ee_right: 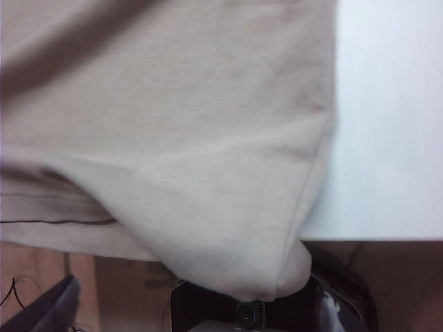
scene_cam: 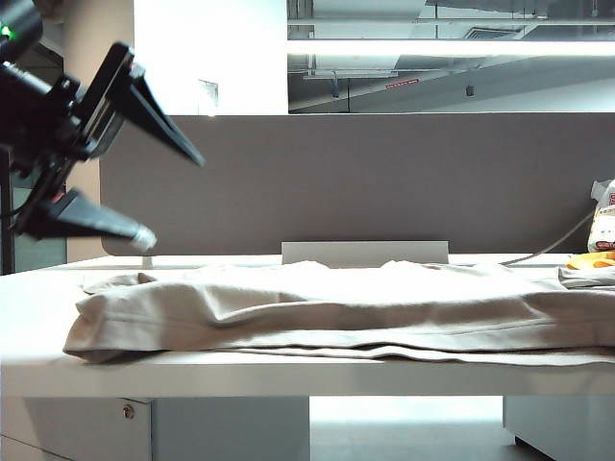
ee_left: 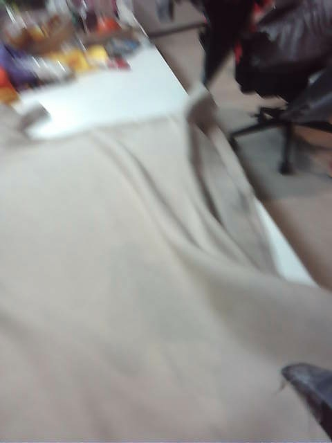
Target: Fold the bottom side of the T-shirt horizontally towards the center, about one-third of the way, then fold the sleeve back towards the center, creating a straight line along the edge of the T-shirt, and finally fold the bottom of the T-shirt up towards the top, creating a neat rectangle.
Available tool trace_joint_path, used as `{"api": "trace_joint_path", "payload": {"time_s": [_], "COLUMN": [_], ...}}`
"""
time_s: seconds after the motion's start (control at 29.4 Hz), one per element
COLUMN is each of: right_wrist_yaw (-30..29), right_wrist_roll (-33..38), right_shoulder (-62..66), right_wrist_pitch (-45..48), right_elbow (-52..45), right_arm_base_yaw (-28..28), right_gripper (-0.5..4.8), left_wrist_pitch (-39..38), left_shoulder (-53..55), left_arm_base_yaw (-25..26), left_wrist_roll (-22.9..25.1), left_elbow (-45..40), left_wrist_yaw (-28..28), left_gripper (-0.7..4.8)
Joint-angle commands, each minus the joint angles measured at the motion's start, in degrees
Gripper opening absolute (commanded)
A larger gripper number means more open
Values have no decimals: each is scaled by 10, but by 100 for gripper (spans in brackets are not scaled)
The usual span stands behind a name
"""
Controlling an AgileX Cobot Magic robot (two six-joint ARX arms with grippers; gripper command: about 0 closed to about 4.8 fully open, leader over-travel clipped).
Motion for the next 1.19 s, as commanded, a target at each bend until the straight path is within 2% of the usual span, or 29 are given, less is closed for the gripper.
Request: {"api": "trace_joint_path", "payload": {"time_s": [0.03, 0.14, 0.24, 0.37, 0.55, 0.92, 1.06, 1.19], "right_wrist_yaw": [-2, 4, 15, 18, 28, 36, 36, 36], "right_wrist_roll": [-3, -3, -4, -7, -19, -31, -31, -31], "right_shoulder": [-2, -2, -1, -1, -1, -1, -1, -1], "right_wrist_pitch": [4, 4, 0, -12, -25, -35, -36, -33], "right_elbow": [2, 2, 2, 2, 2, 1, 1, 1], "right_arm_base_yaw": [0, 0, 0, 0, 0, 0, 2, 2], "right_gripper": [432, 431, 431, 421, 359, 352, 251, 250], "left_wrist_pitch": [-142, -216, -244, -239, -239, -210, -212, -212], "left_shoulder": [-2, -2, -2, -2, -2, 2, 3, 3], "left_arm_base_yaw": [1, 1, 1, 0, 0, -45, -54, -54], "left_wrist_roll": [104, 157, 180, 179, 183, 183, 184, 184], "left_elbow": [1, 1, 1, 2, 1, 1, 1, 1], "left_wrist_yaw": [-66, -87, -96, -87, -88, -115, -135, -136], "left_gripper": [479, 479, 479, 479, 479, 479, 479, 479]}}
